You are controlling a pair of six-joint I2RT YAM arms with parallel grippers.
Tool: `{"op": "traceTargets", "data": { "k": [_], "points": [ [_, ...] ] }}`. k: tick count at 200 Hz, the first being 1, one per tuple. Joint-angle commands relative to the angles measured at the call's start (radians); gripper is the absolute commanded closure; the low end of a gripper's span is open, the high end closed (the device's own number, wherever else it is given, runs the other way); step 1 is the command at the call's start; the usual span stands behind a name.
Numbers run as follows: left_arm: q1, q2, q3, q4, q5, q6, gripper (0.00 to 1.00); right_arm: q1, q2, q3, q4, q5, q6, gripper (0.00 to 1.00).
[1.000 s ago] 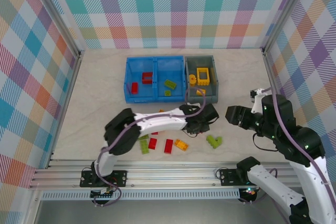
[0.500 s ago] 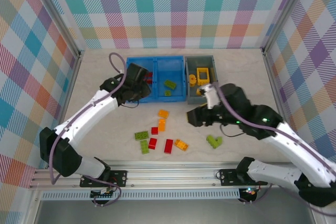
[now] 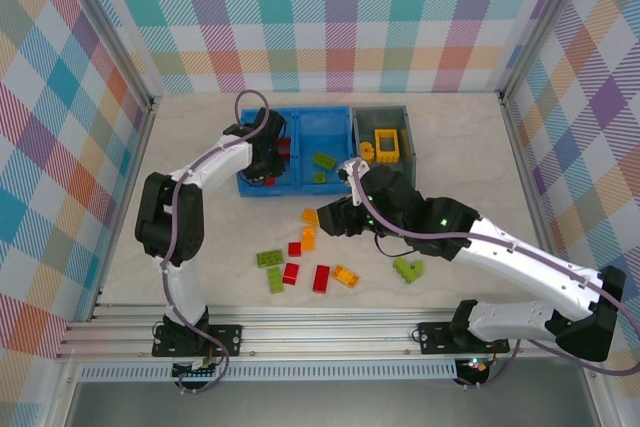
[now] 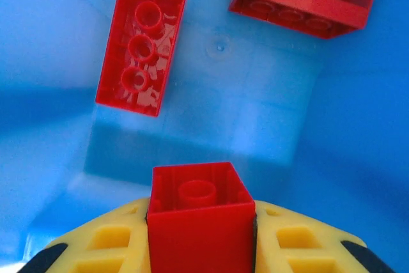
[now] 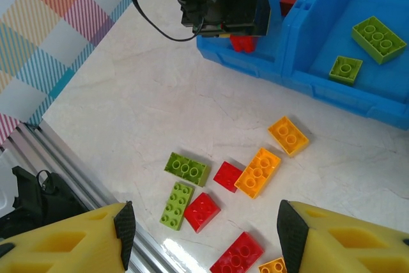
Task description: Sort the legos into containers by color
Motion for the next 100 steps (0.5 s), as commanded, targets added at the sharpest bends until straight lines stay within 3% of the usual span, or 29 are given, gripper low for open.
{"op": "traceTargets", "data": {
  "k": [1,31,62,100],
  "points": [
    [0.02,0.023,0.045,0.005,-0.018,0.038,0.74,0.009,-0.02,-0.026,0.03,0.015,0.028,0.37],
    [0.025,0.044,0.041,0.015,0.001,0.036,0.71,0.009,-0.024,-0.052,0.028,0.011,0.044,0.37],
    [0.025,0.024,0.034,0.0,-0.004,0.03,0.49,0.008,-0.019,-0.069,0.022,0.018,0.051,0.34],
    [0.022,-0.092,0.034,-0.01,0.008,0.017,0.37,0.009,-0.018,-0.083,-0.061,0.084,0.098,0.34]
  ]
}}
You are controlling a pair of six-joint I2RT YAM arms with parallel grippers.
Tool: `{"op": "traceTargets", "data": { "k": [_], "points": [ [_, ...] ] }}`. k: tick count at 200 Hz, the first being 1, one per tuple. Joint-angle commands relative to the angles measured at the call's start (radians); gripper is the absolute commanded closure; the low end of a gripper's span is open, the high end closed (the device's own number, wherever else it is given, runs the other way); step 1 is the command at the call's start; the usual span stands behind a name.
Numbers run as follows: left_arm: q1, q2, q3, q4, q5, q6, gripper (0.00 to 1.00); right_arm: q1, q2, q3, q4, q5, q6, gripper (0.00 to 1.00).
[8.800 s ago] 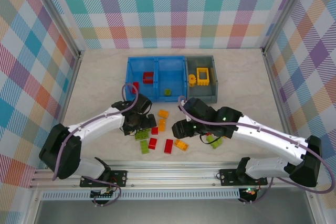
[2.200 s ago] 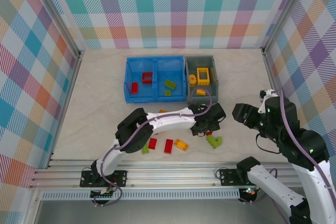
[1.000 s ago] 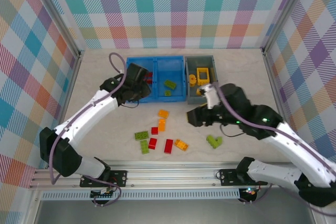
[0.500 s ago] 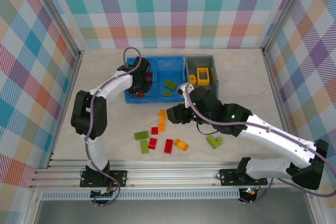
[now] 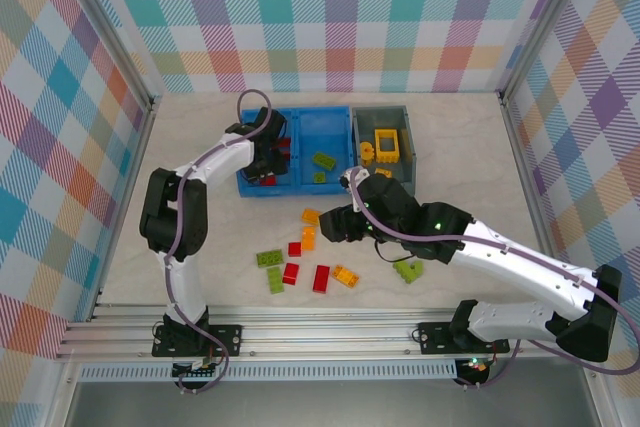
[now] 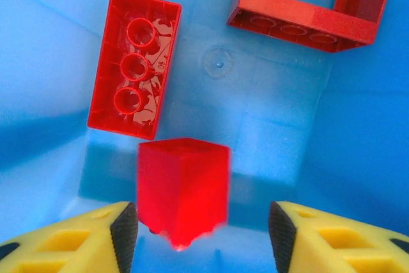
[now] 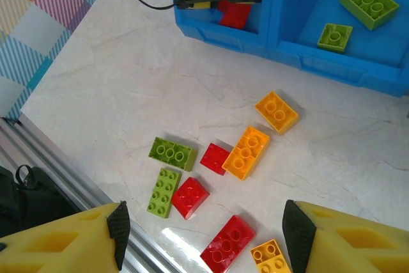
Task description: Sort the legos into containers by color
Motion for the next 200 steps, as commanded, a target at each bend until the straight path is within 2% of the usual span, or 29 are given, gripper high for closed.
{"op": "traceTargets", "data": {
  "k": [1,37,63,86,107,137,162,181,200],
  "points": [
    [0.015,-0.119,0.017,-0.019,0.009,-0.004,0.37,0.007,-0.014,-0.014,-0.065,0.065,0.052,0.34],
    [-0.028,-0.3,-0.046,-0.008,0.044,-0.047,0.34,0.002,-0.035,-0.034,-0.356,0.193,0.302,0.34],
    [-0.151,-0.496,-0.193,0.066,0.063,-0.099,0.32,-0.007,-0.057,-0.12,-0.467,0.165,0.414,0.33],
    [-0.336,-0.656,-0.335,0.132,0.038,-0.162,0.31,-0.063,-0.047,-0.176,-0.481,0.104,0.369,0.31],
    [-0.531,-0.787,-0.486,0.223,-0.013,-0.256,0.31,-0.141,0.042,-0.18,-0.481,0.036,0.266,0.31],
    [-0.844,-0.929,-0.647,0.298,-0.217,-0.369,0.33,-0.209,0.209,-0.154,-0.489,0.007,0.14,0.32],
    [-1.079,-0.977,-0.725,0.321,-0.406,-0.47,0.33,-0.229,0.32,-0.13,-0.465,-0.018,0.066,0.33],
    [-1.182,-0.959,-0.749,0.319,-0.476,-0.54,0.34,-0.234,0.385,-0.101,-0.48,-0.004,0.032,0.34],
    [-1.214,-0.922,-0.743,0.309,-0.483,-0.573,0.34,-0.236,0.42,-0.09,-0.491,0.018,0.018,0.35]
  ]
}}
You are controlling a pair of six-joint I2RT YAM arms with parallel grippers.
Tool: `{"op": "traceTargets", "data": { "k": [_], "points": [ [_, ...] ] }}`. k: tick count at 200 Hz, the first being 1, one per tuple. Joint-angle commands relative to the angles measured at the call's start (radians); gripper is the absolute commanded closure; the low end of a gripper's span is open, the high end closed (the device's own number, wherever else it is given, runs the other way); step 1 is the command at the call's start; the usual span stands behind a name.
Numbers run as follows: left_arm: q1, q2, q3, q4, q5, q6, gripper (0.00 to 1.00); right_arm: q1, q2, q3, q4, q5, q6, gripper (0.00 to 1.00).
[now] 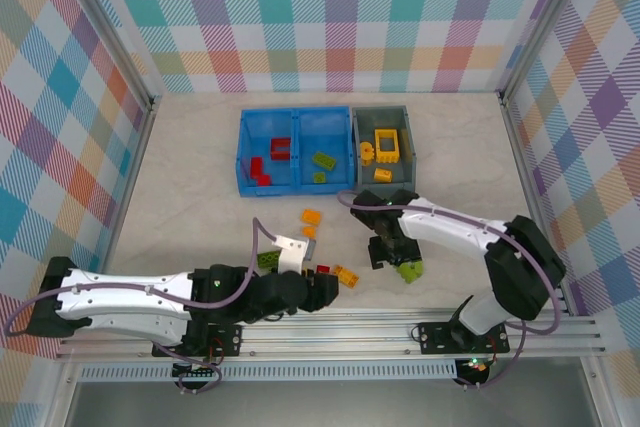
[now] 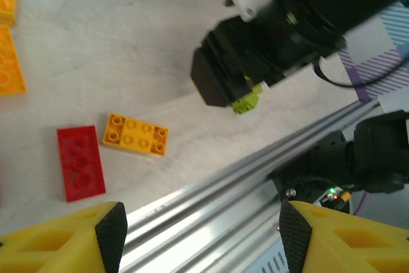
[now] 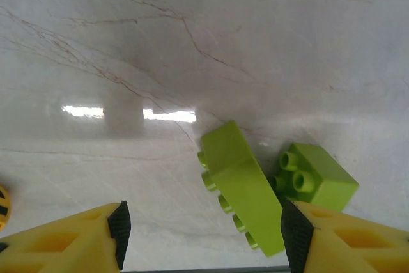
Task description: Sort the legos into containers by color
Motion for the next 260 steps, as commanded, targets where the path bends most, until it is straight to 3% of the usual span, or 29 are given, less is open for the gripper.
{"op": "traceTargets", "data": {
  "k": [1,56,110,148,234,260],
  "points": [
    [-0.041,0.031,-0.007,0.026,-0.13,-0.102,0.34,-0.008,0.03,0.039,-0.035,0.01,-0.067,0.35],
    [-0.044,0.061,0.057,0.018,-0.154,-0.059,0.34,-0.007,0.104,0.053,-0.073,0.047,-0.09,0.44],
    [-0.044,0.043,0.054,0.017,-0.16,-0.061,0.34,-0.007,0.131,0.064,-0.103,0.069,-0.081,0.45],
    [-0.044,0.044,0.06,0.01,-0.159,-0.06,0.35,-0.007,0.165,0.057,-0.091,0.052,-0.087,0.51],
    [-0.045,0.047,0.063,0.0,-0.176,-0.065,0.35,-0.008,0.172,0.076,-0.041,0.045,-0.113,0.77],
    [-0.045,0.027,0.1,-0.092,-0.24,-0.102,0.37,-0.007,0.12,0.144,-0.054,0.064,-0.124,0.81]
  ]
}}
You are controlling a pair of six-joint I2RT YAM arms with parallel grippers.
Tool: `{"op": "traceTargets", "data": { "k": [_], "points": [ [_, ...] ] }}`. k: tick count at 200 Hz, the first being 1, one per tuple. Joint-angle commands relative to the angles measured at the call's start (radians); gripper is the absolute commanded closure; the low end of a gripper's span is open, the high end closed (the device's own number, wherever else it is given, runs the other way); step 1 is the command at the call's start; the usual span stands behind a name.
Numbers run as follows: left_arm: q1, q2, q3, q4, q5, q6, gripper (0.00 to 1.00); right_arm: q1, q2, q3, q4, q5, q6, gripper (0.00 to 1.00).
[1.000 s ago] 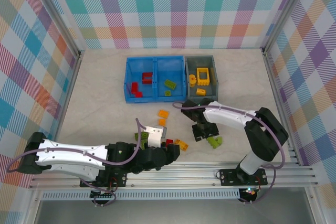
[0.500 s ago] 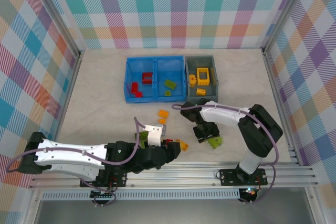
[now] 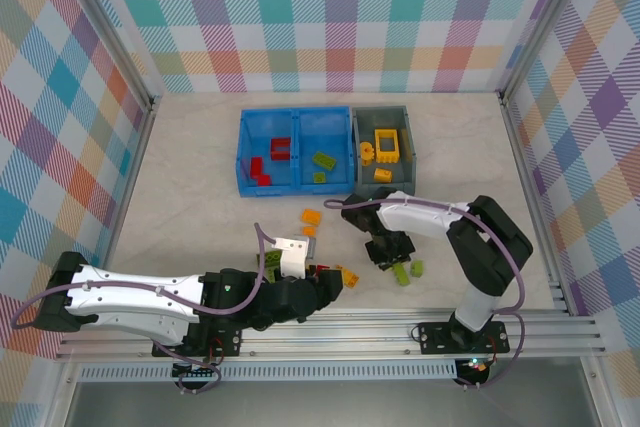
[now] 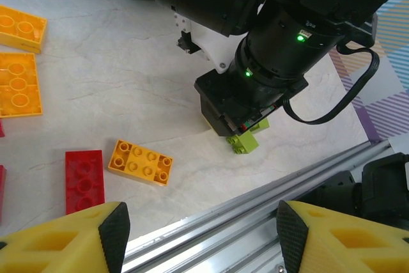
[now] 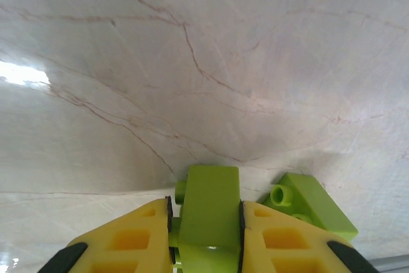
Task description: Sort the legos into containers by color
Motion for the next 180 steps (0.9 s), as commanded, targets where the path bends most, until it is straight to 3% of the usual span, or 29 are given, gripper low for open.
{"op": "traceTargets", "data": {
  "k": [1,39,67,103,155,180],
  "points": [
    [-0.008,-0.034,0.064,-0.096,-0.091,-0.042,0.37,-0.007,-0.059,0.082,-0.007,0.02,-0.016,0.81],
    [-0.008,-0.036,0.214,-0.493,-0.296,-0.218,0.38,-0.009,-0.078,0.351,-0.007,-0.011,-0.032,0.81],
    [-0.008,-0.038,0.279,-0.629,-0.402,-0.256,0.38,-0.015,0.035,0.588,0.04,-0.02,-0.035,0.81],
    [-0.007,-0.055,0.299,-0.649,-0.461,-0.25,0.38,-0.064,0.243,0.816,0.149,-0.039,-0.024,0.82],
    [-0.007,-0.027,0.298,-0.61,-0.43,-0.228,0.38,-0.179,0.485,1.001,0.285,-0.295,0.022,0.82],
    [-0.007,-0.003,0.293,-0.566,-0.422,-0.187,0.38,-0.194,0.558,1.081,0.286,-0.345,0.033,0.82]
  ]
}}
